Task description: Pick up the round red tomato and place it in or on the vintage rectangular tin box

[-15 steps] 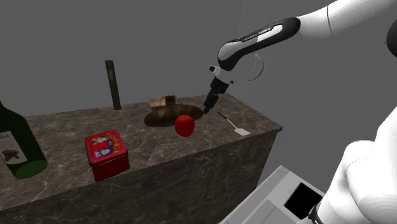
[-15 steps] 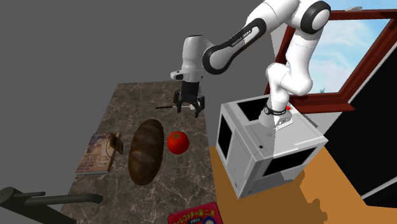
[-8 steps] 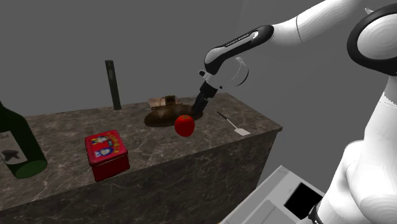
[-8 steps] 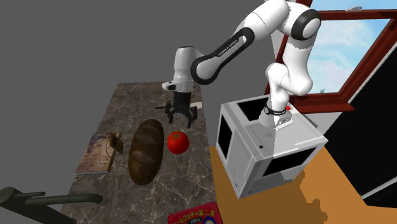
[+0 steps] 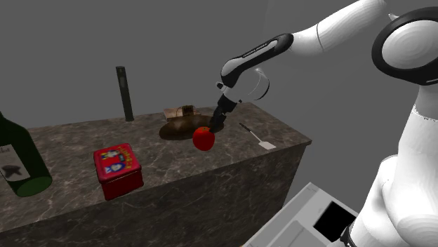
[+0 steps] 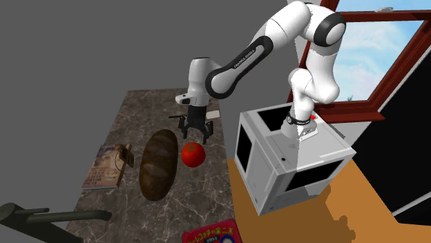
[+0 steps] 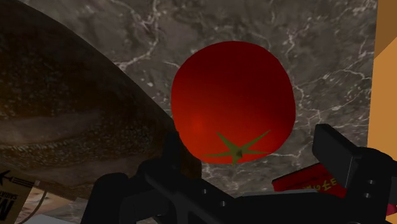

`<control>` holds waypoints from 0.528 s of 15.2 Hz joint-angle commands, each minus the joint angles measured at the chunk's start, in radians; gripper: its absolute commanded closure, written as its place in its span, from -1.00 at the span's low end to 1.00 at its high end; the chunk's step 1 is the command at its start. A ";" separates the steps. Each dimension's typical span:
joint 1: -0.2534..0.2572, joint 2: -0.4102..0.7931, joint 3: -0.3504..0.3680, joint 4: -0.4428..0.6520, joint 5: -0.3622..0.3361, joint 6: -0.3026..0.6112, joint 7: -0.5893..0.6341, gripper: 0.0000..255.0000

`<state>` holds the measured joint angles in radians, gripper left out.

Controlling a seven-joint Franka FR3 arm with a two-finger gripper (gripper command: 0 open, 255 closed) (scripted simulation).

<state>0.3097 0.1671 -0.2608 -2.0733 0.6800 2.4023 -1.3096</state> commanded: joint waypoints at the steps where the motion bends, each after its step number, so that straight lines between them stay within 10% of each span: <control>1: 0.000 0.000 0.000 0.000 0.000 0.000 0.000 -1.00; 3: 0.000 0.000 0.000 0.000 0.000 0.000 0.000 -1.00; 4: 0.000 0.000 0.000 0.000 0.000 0.000 0.000 1.00; 8: 0.000 0.000 0.000 0.000 0.000 0.000 0.000 1.00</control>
<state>0.3096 0.1671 -0.2608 -2.0730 0.6804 2.4026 -1.3099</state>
